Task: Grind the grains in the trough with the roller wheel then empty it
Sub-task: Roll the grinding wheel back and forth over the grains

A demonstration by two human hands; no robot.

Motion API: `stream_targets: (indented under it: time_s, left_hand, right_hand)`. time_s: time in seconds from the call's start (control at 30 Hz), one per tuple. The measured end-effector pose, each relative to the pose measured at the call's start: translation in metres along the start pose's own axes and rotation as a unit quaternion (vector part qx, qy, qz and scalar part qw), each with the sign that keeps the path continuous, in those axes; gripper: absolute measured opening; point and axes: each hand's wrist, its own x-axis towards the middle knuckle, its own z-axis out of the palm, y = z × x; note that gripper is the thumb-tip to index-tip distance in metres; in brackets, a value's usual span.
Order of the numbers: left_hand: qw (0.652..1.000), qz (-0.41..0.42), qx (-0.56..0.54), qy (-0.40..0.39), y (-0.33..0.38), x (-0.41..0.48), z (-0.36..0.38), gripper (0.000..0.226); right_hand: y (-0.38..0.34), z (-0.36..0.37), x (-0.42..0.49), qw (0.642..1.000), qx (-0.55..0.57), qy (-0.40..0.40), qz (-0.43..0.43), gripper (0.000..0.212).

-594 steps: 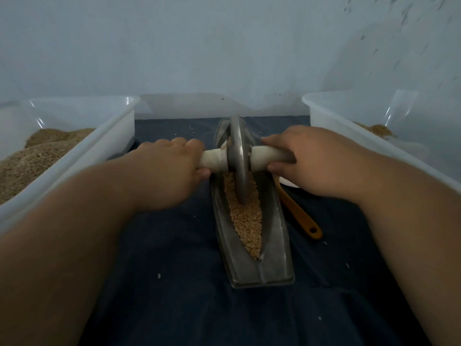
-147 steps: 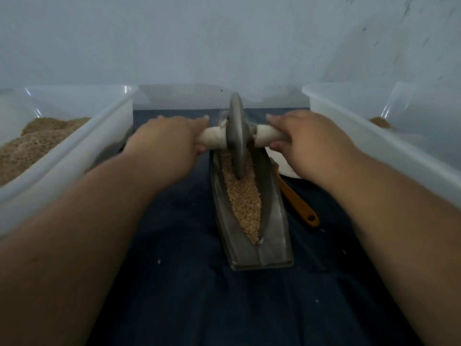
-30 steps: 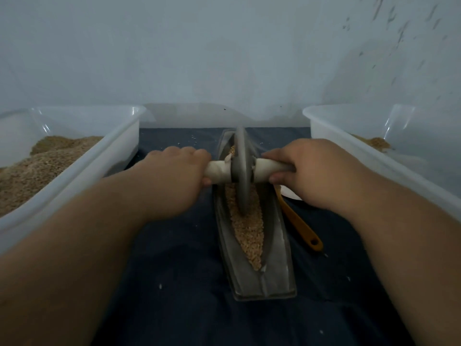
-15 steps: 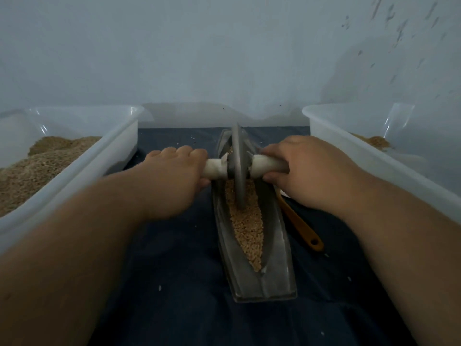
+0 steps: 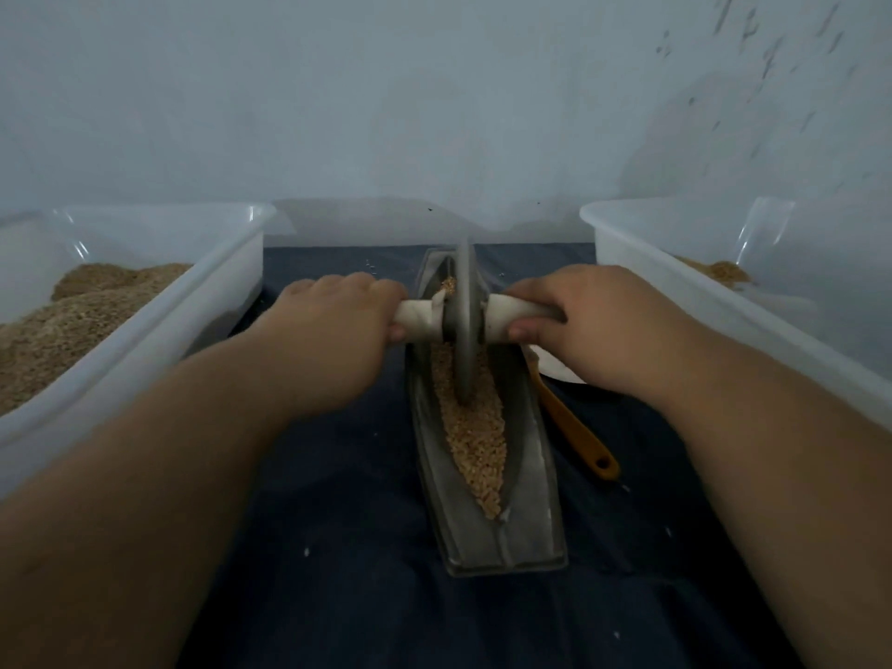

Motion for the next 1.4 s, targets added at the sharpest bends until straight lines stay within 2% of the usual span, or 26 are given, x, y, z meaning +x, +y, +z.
stream_targets:
  time_s: [0.1,0.27,0.4,0.5,0.57,0.67,0.73,0.8,0.9,1.0,1.13,1.27,1.4]
  left_hand:
    - [0.995,-0.037,0.039,0.081,0.005,0.006,0.018,0.036]
    - [0.995,-0.051,0.04,0.073,0.003,0.007,0.023,0.041]
    - [0.999,0.007,0.05,0.012,0.001,-0.002,0.006,0.035]
    - [0.995,0.04,-0.015,-0.095,-0.002,-0.013,-0.015,0.025]
    - [0.987,0.047,-0.045,-0.149,0.001,-0.019,-0.028,0.025]
    - [0.984,0.052,-0.052,-0.164,0.005,-0.021,-0.034,0.025]
    - [0.985,0.042,-0.052,-0.158,0.005,-0.016,-0.031,0.03]
    - [0.989,0.027,-0.046,-0.134,0.002,-0.011,-0.023,0.025]
    - [0.999,0.001,-0.01,-0.049,0.003,-0.004,-0.008,0.022]
    - [0.998,-0.021,0.048,0.03,0.009,0.001,0.005,0.032]
    - [0.996,-0.03,0.069,0.044,0.01,0.004,0.01,0.039]
    - [1.0,0.002,0.029,-0.004,0.005,-0.002,-0.002,0.03]
    - [0.989,0.027,-0.034,-0.141,0.005,-0.014,-0.028,0.025]
  right_hand:
    - [0.001,0.015,0.008,0.997,-0.01,0.078,0.006,0.043]
    - [-0.005,0.018,0.011,0.994,-0.048,0.1,0.002,0.045]
    - [-0.011,0.003,-0.001,0.996,-0.081,0.033,-0.002,0.039]
    - [-0.017,-0.015,-0.012,0.995,-0.091,-0.027,-0.027,0.036]
    - [-0.022,-0.027,-0.02,0.993,-0.086,-0.066,-0.039,0.026]
    - [-0.029,-0.034,-0.027,0.99,-0.085,-0.108,-0.036,0.014]
    - [-0.027,-0.028,-0.023,0.992,-0.076,-0.094,-0.032,0.018]
    - [-0.021,-0.016,-0.015,0.996,-0.062,-0.054,-0.027,0.029]
    - [-0.012,0.003,-0.001,0.999,-0.05,0.013,-0.01,0.033]
    - [-0.007,0.016,0.009,0.998,-0.029,0.061,-0.005,0.039]
    - [-0.004,0.02,0.012,0.996,-0.014,0.086,-0.002,0.046]
    - [-0.007,0.008,0.005,0.998,-0.049,0.038,-0.015,0.041]
    - [-0.017,-0.021,-0.013,0.996,-0.042,-0.074,-0.024,0.047]
